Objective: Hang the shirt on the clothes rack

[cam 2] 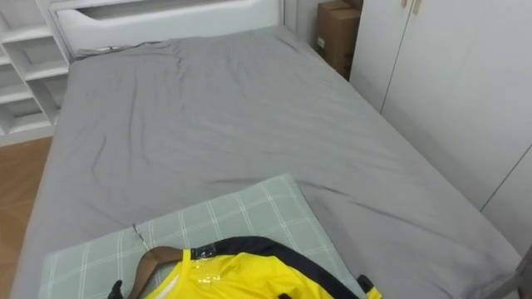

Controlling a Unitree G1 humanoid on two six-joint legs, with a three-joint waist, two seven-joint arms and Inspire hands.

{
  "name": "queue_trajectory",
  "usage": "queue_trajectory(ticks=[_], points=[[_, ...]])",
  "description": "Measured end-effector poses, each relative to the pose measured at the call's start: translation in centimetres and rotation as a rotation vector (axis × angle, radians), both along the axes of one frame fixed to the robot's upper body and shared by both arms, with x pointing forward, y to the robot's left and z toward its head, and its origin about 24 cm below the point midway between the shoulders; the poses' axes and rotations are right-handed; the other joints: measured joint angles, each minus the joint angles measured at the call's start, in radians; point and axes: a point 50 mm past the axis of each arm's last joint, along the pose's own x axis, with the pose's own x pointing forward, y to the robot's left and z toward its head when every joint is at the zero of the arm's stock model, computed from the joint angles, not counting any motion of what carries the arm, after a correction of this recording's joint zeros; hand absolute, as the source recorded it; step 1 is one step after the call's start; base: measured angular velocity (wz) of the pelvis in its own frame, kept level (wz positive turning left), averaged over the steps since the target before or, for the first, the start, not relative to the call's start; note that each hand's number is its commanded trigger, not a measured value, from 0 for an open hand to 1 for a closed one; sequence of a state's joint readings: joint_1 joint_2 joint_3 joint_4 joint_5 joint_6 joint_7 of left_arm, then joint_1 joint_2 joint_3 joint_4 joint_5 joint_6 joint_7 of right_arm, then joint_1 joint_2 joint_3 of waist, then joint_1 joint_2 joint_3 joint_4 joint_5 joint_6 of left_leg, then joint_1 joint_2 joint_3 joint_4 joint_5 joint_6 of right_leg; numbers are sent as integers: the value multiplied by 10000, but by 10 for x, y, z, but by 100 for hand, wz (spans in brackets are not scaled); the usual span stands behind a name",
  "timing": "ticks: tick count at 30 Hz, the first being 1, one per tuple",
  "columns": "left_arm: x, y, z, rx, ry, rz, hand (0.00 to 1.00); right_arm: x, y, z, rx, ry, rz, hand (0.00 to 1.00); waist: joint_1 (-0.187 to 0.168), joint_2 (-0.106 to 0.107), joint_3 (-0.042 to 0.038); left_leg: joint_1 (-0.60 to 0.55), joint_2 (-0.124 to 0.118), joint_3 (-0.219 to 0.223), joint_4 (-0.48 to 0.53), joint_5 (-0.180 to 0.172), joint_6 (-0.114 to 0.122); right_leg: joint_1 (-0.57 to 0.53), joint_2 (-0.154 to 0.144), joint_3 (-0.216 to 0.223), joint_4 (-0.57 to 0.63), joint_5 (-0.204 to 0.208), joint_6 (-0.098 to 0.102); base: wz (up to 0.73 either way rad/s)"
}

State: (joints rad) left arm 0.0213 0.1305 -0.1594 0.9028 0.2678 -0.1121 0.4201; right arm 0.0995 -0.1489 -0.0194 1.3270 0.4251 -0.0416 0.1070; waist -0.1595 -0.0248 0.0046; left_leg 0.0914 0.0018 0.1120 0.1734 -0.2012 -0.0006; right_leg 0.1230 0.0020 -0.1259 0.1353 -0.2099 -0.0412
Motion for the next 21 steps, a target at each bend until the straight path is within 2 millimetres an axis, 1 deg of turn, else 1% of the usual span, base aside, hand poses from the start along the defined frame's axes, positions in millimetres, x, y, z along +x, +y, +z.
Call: queue_trajectory(ticks=[12, 17, 21], points=[[-2, -1, -4, 88, 587, -518, 0, -2, 0, 0, 25, 63, 34, 0, -37, 23, -6, -109, 16, -14, -12, 0, 0, -52, 2, -67, 68, 0, 0, 0], [7, -2, -1, 299, 512, -893, 0, -5, -3, 1, -67, 148, 46, 0, -59, 178, -7, -247, 18, -15, 3, 1, 1, -221, -2, -31, 175, 1, -2, 0], [13, -2, 1, 425, 464, -974, 0, -6, -4, 1, -75, 233, 48, 0, -64, 246, -17, -289, 21, -18, -4, 3, 4, -334, 10, 41, 203, 8, -13, -1]])
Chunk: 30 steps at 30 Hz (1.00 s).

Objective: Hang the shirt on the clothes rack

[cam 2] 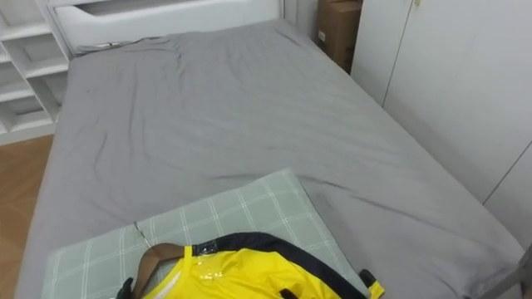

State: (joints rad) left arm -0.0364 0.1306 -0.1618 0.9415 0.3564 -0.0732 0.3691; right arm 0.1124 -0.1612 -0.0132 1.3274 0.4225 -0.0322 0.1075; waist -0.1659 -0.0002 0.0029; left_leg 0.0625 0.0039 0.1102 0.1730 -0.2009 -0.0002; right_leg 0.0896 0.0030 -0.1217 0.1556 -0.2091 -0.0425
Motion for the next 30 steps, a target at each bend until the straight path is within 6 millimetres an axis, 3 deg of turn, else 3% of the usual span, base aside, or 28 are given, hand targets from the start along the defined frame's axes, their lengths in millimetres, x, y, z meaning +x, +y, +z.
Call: queue_trajectory(ticks=[7, 13, 30], points=[[18, 1, 8, 4, -392, -11, 0, 6, -1, 0, -2, -52, 39, 0, -191, 2, 24, -440, -10, -33, 105, 31, 35, -412, -10, 50, 112, 1, -2, -1], [32, 1, 12, -150, -297, -1, 0, 12, -2, 1, -194, 22, 409, 0, -245, -25, 33, -860, 4, -107, 186, 31, 34, -747, -23, -212, 136, 8, -12, 7], [41, 2, 13, -386, -143, -11, 0, 22, 0, 1, -514, 97, 1434, 0, -204, -77, 58, -1045, 4, -105, 176, 31, 34, -945, -45, -299, 161, 18, -21, 1]])
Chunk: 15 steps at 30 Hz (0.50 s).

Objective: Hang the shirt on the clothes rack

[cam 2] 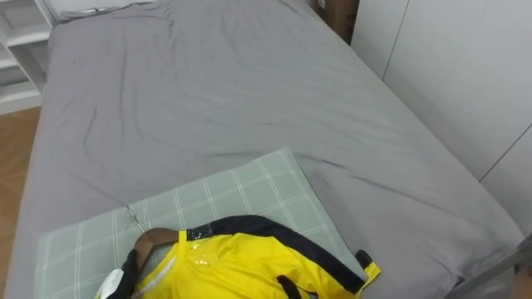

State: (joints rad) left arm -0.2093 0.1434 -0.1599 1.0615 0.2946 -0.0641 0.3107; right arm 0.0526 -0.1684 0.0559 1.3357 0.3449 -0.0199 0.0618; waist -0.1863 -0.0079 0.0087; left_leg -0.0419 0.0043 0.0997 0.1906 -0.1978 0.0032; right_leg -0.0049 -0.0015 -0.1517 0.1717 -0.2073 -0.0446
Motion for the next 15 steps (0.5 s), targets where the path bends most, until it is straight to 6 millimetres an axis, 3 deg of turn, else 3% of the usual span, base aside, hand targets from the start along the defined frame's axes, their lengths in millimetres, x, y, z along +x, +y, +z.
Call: queue_trajectory(ticks=[15], points=[[4, 2, 0, -370, 17, 529, 0, -1, 1, 0, -101, 106, 31, 0, 50, -29, -18, 12, 13, 56, 39, 9, 16, -92, 4, 111, 155, 8, -4, -2]])
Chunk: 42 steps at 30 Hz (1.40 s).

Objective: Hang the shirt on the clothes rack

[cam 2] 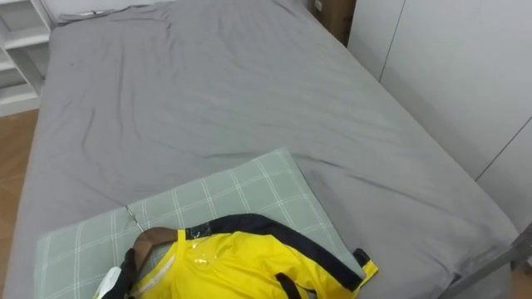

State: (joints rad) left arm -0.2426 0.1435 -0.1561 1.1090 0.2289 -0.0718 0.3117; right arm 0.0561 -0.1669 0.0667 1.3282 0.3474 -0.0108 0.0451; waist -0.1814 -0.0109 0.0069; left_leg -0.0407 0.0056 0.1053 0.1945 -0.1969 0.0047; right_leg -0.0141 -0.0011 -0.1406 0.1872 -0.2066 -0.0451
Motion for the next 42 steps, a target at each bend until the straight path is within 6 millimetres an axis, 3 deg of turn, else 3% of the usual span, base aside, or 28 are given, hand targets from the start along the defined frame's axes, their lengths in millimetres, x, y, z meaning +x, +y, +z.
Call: queue_trajectory(ticks=[7, 19, 28, 42], points=[[-5, 1, -4, 98, 111, 106, 0, -3, 1, -1, 45, 151, -96, 0, -4, -39, 3, 12, 7, 4, 74, 0, 0, 37, 1, 4, 8, 0, -1, 0], [-9, 1, -5, 411, -58, 474, 0, -5, 7, -2, 296, 217, -459, 0, 1, -314, -41, 17, 6, 14, 78, 0, 0, 43, 2, 17, -2, 0, -1, 0], [-13, 0, -8, 477, -30, 581, 0, -6, 8, -3, 311, 254, -494, 0, -13, -325, -49, 156, 8, 23, 42, 0, 0, 169, 3, 28, -9, 3, -5, 0], [-22, -1, -14, -208, 179, 1656, 0, -6, 9, -3, 306, 252, -595, 0, -3, -304, -127, 373, 25, 171, 43, -2, -2, 337, 12, 156, -17, 5, -8, -2]])
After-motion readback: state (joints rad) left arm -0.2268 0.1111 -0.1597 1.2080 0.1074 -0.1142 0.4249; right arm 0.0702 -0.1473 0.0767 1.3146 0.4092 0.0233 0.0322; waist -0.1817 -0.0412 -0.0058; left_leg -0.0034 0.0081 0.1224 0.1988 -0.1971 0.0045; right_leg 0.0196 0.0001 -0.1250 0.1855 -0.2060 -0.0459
